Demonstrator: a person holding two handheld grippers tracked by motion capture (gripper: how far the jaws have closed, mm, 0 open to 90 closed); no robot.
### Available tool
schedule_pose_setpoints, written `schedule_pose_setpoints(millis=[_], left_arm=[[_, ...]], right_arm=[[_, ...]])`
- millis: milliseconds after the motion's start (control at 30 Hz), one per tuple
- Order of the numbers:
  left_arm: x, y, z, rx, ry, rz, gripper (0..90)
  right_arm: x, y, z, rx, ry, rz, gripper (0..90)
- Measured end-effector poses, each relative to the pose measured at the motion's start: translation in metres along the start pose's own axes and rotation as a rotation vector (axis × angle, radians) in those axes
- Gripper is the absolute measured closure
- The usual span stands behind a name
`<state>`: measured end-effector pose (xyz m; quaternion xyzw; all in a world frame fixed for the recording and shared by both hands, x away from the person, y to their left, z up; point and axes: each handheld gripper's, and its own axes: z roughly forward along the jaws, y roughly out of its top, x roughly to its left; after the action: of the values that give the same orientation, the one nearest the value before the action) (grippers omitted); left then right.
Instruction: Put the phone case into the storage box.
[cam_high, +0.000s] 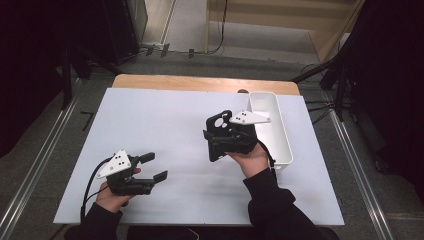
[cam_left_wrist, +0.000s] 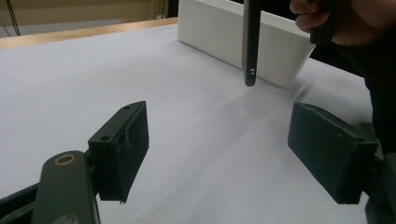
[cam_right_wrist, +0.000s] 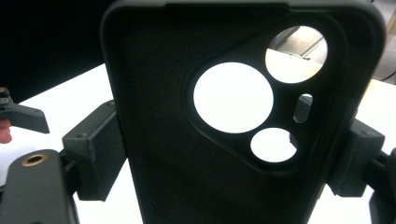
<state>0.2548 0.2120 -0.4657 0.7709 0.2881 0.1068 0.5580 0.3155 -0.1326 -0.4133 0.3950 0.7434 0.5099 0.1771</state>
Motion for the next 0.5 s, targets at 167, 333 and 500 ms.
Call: schedule_pose_setpoints(millis=[167, 333, 500], left_arm=[[0.002, -0.002, -0.005, 0.000, 0.017, -0.004, 20.6], [0.002, -0.003, -0.007, 0.003, 0.030, -0.004, 20.6], [0.003, -0.004, -0.009, 0.001, 0.038, -0.003, 20.6]], right_arm=[[-0.003, 0.004, 0.000, 0.003, 0.000, -0.002, 13.1], [-0.007, 0.010, -0.002, 0.005, -0.004, -0.006, 13.1], [-0.012, 0.015, -0.007, -0.001, -0.009, -0.005, 13.1]])
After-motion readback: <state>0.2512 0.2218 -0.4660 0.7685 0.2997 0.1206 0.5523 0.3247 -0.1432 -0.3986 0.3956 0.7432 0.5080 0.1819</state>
